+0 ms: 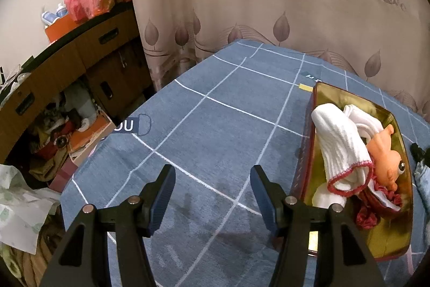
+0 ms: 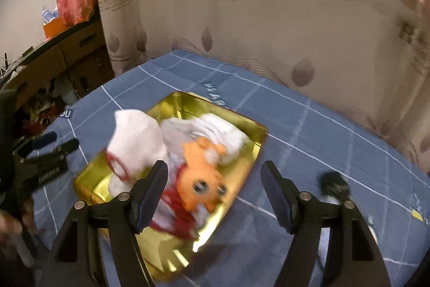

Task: Organize soft objects
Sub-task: 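Carry the orange toy into the tin and release with the right gripper, then grasp the wrapped packet with the right gripper while the left grasps the fluffy white sock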

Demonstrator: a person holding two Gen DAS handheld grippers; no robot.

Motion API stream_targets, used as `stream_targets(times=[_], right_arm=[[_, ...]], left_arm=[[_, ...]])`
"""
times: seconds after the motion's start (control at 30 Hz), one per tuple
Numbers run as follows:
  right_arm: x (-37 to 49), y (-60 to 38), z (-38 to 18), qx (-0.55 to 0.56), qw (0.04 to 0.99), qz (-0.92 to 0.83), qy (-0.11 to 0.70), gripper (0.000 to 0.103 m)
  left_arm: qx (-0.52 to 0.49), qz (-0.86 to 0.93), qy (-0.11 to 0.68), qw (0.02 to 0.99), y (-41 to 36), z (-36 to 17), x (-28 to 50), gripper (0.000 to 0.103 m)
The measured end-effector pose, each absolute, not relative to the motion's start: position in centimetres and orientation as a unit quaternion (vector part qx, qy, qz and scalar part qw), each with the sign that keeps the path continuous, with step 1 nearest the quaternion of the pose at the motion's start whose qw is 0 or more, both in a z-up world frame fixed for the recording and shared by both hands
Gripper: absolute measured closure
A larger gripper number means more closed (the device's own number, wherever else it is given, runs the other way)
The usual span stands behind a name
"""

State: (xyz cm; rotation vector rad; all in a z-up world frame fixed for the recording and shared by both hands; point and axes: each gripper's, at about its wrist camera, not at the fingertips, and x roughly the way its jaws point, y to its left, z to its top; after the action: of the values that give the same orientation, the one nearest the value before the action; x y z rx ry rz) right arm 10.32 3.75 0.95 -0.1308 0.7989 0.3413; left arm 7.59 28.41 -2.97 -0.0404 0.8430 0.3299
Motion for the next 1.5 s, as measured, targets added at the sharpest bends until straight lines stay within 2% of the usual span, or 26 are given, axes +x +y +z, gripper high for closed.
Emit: stream_targets(times=[0.4,0.57,0.63,0.83,1.07,1.17,1.23,1.5], right_arm=[[6.6,-12.1,-1.1,-0.033,0.905,0.034,0.423,0.034],[6.7,-17.7,-3.1,-0.009,0.891,0.019,0.454,0.028],[6.7,-18.9,-3.8,0.002,0.884,0.029,0.467,0.024],[7.5,-20.8,-5.8,0.029,0.866,0.065,0.495,0.023],[8.4,-20.1,-7.7,-0.007,0.857,0.093,0.507,0.02],[8.7,-20.3,-8.6,-0.003,0.858,0.089,0.505,0.022],[8.8,-20.7,-8.9,0.011,0.861,0.088,0.502,0.037],[7.8,-22.5,-8.5,0.012,0.881,0.045,0.471,0.043]], left_arm=[[-0.008,0.164,0.399,0.902,27.9,-2.7,7.4,0.044],[0.009,0.172,0.394,0.903,27.5,-2.8,7.4,0.044],[0.021,0.176,0.39,0.904,27.3,-2.9,7.5,0.044],[0.027,0.149,0.388,0.909,26.5,-2.5,7.2,0.044],[0.087,0.074,0.367,0.923,21.5,-0.2,5.6,0.044],[0.105,0.024,0.361,0.926,18.5,0.8,4.8,0.044],[0.114,-0.003,0.359,0.927,16.2,1.3,4.5,0.044],[0.12,-0.108,0.374,0.913,8.0,0.5,4.4,0.043]])
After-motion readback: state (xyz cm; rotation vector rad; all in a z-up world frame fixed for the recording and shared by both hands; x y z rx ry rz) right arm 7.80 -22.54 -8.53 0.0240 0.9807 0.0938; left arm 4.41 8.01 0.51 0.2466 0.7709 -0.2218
